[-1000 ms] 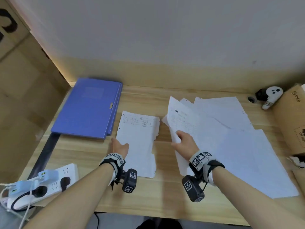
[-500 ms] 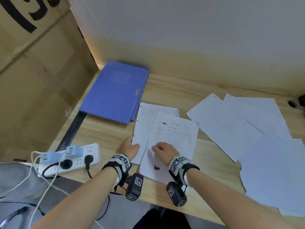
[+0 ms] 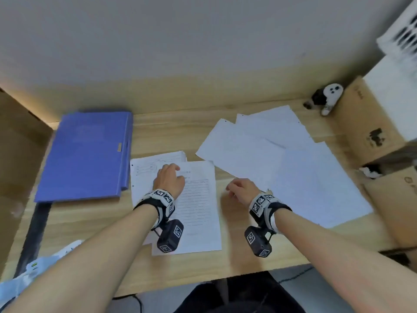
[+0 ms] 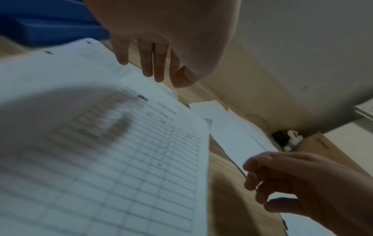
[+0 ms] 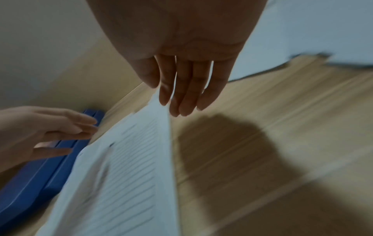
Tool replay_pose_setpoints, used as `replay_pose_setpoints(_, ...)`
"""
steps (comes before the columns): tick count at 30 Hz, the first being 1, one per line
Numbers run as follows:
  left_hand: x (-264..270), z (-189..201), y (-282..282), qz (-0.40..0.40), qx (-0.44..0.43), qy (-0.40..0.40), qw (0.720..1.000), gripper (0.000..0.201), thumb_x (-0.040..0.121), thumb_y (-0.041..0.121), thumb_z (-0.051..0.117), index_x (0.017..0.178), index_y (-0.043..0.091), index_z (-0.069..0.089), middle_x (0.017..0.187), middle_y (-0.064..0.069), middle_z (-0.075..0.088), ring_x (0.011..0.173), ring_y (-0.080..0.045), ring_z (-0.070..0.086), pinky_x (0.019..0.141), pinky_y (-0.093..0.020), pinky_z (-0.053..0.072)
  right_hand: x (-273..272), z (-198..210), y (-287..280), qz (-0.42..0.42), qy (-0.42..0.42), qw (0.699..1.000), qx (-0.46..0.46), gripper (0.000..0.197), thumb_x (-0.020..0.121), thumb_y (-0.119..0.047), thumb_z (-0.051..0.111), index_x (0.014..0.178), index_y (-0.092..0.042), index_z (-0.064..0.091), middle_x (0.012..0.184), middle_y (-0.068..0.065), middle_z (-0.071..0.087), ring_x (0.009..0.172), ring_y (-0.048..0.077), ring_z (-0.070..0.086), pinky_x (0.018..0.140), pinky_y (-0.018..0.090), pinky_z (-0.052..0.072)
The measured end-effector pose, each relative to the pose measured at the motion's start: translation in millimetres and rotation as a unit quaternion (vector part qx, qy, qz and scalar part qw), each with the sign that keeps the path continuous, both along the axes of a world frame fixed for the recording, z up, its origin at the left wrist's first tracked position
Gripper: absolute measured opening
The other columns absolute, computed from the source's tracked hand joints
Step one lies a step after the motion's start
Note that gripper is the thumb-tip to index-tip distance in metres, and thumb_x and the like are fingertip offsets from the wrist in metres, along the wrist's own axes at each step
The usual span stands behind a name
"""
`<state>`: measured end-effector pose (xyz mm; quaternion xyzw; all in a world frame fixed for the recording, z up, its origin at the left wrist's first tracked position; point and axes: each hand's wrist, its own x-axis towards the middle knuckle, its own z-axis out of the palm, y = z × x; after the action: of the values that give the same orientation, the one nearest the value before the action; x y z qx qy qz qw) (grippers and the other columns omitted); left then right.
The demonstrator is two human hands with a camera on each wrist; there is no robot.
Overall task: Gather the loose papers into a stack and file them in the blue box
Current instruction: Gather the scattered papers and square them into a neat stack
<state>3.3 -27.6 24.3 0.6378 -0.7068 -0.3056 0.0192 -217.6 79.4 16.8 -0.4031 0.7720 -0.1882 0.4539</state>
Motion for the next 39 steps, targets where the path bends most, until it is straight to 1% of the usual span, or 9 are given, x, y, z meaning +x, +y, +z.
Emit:
replay_pose_setpoints(9, -148.5, 0.6, -21.2, -0.180, 0.035, -0.016, 0.983, 0.042, 0.091, 0.019, 0.049, 0.132, 0.015, 0.049, 0.141, -0.008, 0.046, 0.126, -0.028, 0.048, 0.098, -0.039, 0.043, -148.0, 2.3, 59.0, -0.171, 0.057, 0.983, 0.036, 0.016, 0.086, -0.025, 0.056, 0.074, -0.027, 0.067, 0.083, -0.002, 0.073, 0.084, 0.024, 0.069, 0.083, 0.039, 0.055)
replay_pose_setpoints(13, -200.9, -3.4, -32.9, -0.246, 0.036, -0.038, 0.968, 0.045, 0.089, 0.015, 0.051, 0.134, 0.018, 0.049, 0.141, -0.007, 0.045, 0.125, -0.026, 0.049, 0.097, -0.040, 0.045, -195.9, -2.0, 70.7, -0.220, 0.109, 0.969, 0.043, 0.020, 0.088, -0.020, 0.056, 0.105, -0.019, 0.066, 0.108, 0.001, 0.067, 0.095, 0.020, 0.060, 0.083, 0.028, 0.044)
replay_pose_setpoints(18, -248.1, -17.5, -57.3, -0.336, 0.025, -0.080, 0.938, 0.051, 0.085, -0.001, 0.053, 0.131, 0.021, 0.050, 0.136, -0.007, 0.046, 0.125, -0.027, 0.046, 0.093, -0.042, 0.048, -240.5, -20.8, 63.7, -0.240, 0.147, 0.957, 0.075, 0.046, 0.083, -0.028, 0.066, 0.125, -0.015, 0.055, 0.129, 0.006, 0.055, 0.115, 0.025, 0.058, 0.096, 0.037, 0.047)
replay_pose_setpoints(21, -273.0, -25.8, -74.4, -0.378, 0.022, -0.113, 0.918, 0.061, 0.080, -0.008, 0.053, 0.135, 0.019, 0.050, 0.139, -0.007, 0.042, 0.128, -0.028, 0.043, 0.095, -0.046, 0.049, -254.8, -30.5, 53.0, -0.238, 0.168, 0.950, 0.111, 0.049, 0.072, -0.038, 0.069, 0.114, -0.020, 0.052, 0.114, 0.003, 0.050, 0.106, 0.025, 0.053, 0.085, 0.037, 0.046)
replay_pose_setpoints(23, -288.4, -31.2, -84.8, -0.404, 0.006, -0.131, 0.905, 0.064, 0.077, -0.007, 0.053, 0.136, 0.018, 0.045, 0.139, -0.008, 0.040, 0.127, -0.030, 0.042, 0.092, -0.048, 0.049, -261.2, -36.0, 47.1, -0.217, 0.192, 0.947, 0.138, 0.052, 0.070, -0.041, 0.071, 0.114, -0.021, 0.051, 0.113, 0.000, 0.050, 0.113, 0.023, 0.048, 0.085, 0.037, 0.047)
replay_pose_setpoints(26, -308.1, -39.4, -96.4, -0.449, -0.020, -0.175, 0.876, 0.066, 0.074, -0.001, 0.059, 0.134, 0.019, 0.039, 0.135, -0.007, 0.038, 0.122, -0.030, 0.041, 0.088, -0.045, 0.047, -269.9, -42.0, 40.3, -0.175, 0.215, 0.948, 0.156, 0.038, 0.068, -0.045, 0.071, 0.092, -0.022, 0.053, 0.100, -0.002, 0.047, 0.105, 0.020, 0.044, 0.073, 0.033, 0.045)
replay_pose_setpoints(31, -326.7, -46.5, -116.2, -0.474, -0.037, -0.207, 0.855, 0.075, 0.067, 0.032, 0.082, 0.129, 0.019, 0.042, 0.127, -0.005, 0.044, 0.116, -0.028, 0.045, 0.089, -0.041, 0.045, -280.6, -39.0, 43.0, -0.232, 0.150, 0.957, 0.090, 0.018, 0.073, -0.030, 0.067, 0.070, -0.023, 0.050, 0.074, -0.003, 0.055, 0.070, 0.022, 0.053, 0.057, 0.030, 0.039)
replay_pose_setpoints(34, -336.9, -45.9, -126.9, -0.486, -0.032, -0.224, 0.844, 0.056, 0.072, 0.037, 0.078, 0.119, 0.019, 0.052, 0.118, -0.003, 0.053, 0.112, -0.026, 0.047, 0.086, -0.036, 0.042, -294.7, -23.1, 40.1, -0.296, 0.137, 0.945, 0.031, 0.005, 0.078, -0.022, 0.061, 0.076, -0.022, 0.057, 0.071, -0.003, 0.060, 0.070, 0.021, 0.056, 0.057, 0.029, 0.038)
replay_pose_setpoints(39, -360.9, -36.5, -148.1, -0.456, 0.048, -0.139, 0.878, 0.023, 0.080, 0.033, 0.073, 0.092, 0.016, 0.065, 0.097, 0.001, 0.057, 0.089, -0.021, 0.054, 0.071, -0.030, 0.041, -327.9, -15.2, 30.3, -0.343, 0.157, 0.925, 0.043, 0.014, 0.076, -0.013, 0.054, 0.080, -0.019, 0.066, 0.081, 0.002, 0.065, 0.089, 0.030, 0.062, 0.063, 0.031, 0.045)
